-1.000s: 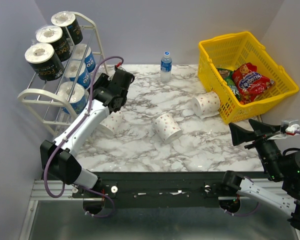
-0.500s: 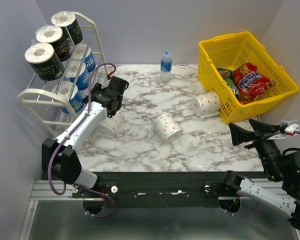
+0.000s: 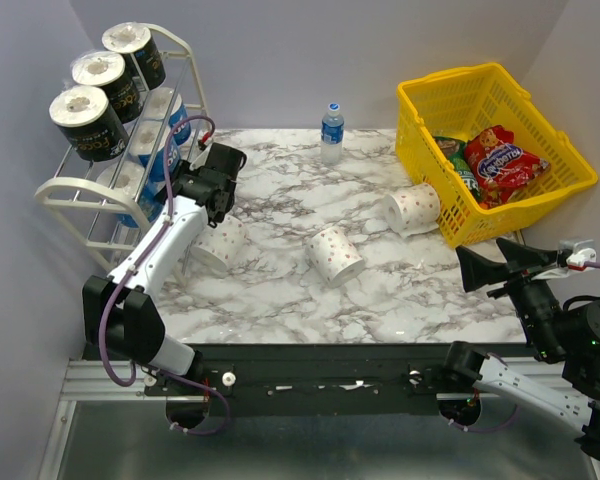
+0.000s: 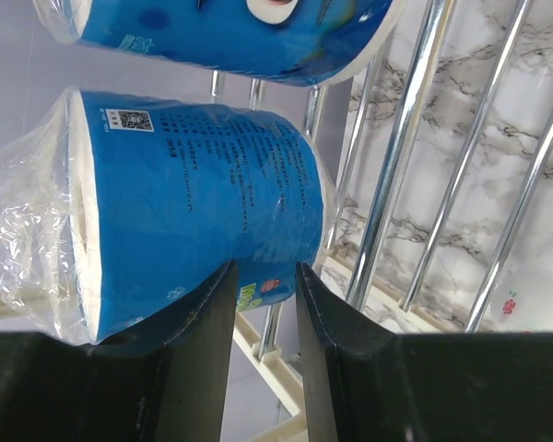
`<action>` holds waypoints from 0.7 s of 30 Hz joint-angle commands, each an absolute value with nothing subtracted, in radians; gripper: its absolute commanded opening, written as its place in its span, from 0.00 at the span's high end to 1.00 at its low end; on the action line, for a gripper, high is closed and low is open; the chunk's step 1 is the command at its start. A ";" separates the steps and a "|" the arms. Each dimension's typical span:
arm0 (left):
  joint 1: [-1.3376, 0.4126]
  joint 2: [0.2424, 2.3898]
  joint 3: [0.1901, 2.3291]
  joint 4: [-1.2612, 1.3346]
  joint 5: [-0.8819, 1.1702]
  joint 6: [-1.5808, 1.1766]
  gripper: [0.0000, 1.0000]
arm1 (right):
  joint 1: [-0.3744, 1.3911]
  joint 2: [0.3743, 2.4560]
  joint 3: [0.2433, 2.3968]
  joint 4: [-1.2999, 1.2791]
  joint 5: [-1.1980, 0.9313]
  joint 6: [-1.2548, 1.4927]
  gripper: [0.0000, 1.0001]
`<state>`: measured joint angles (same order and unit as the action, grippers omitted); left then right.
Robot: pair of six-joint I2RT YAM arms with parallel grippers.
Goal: Place and organize the paper towels onto the shelf
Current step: Place the paper towel on the shelf.
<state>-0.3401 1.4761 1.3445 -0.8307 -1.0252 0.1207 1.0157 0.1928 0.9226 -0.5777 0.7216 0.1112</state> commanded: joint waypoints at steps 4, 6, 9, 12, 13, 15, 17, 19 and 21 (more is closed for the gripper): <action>-0.319 1.474 1.327 -0.867 -1.075 0.064 0.59 | 1.023 0.170 0.916 -0.581 0.752 0.098 0.00; -0.316 1.473 1.325 -0.867 -1.075 0.066 0.59 | 1.023 0.169 0.916 -0.583 0.746 0.100 0.00; -0.314 1.471 1.331 -0.879 -1.084 0.054 0.59 | 1.022 0.167 0.916 -0.584 0.746 0.100 0.00; -0.313 1.468 1.344 -0.900 -1.083 0.029 0.59 | 1.022 0.161 0.919 -0.586 0.744 0.101 0.00; -0.313 1.465 1.345 -0.905 -1.057 0.028 0.59 | 1.023 0.161 0.919 -0.586 0.742 0.101 0.00; -0.316 1.445 1.351 -0.900 -1.029 0.023 0.58 | 1.022 0.160 0.919 -0.586 0.739 0.107 0.00; -0.331 1.424 1.351 -0.876 -0.967 0.041 0.56 | 1.023 0.163 0.919 -0.591 0.738 0.110 0.00; -0.351 1.411 1.356 -0.865 -0.931 0.049 0.55 | 1.023 0.164 0.917 -0.592 0.736 0.112 0.00; -0.394 1.404 1.382 -0.857 -0.885 0.040 0.53 | 1.023 0.170 0.914 -0.597 0.733 0.121 0.00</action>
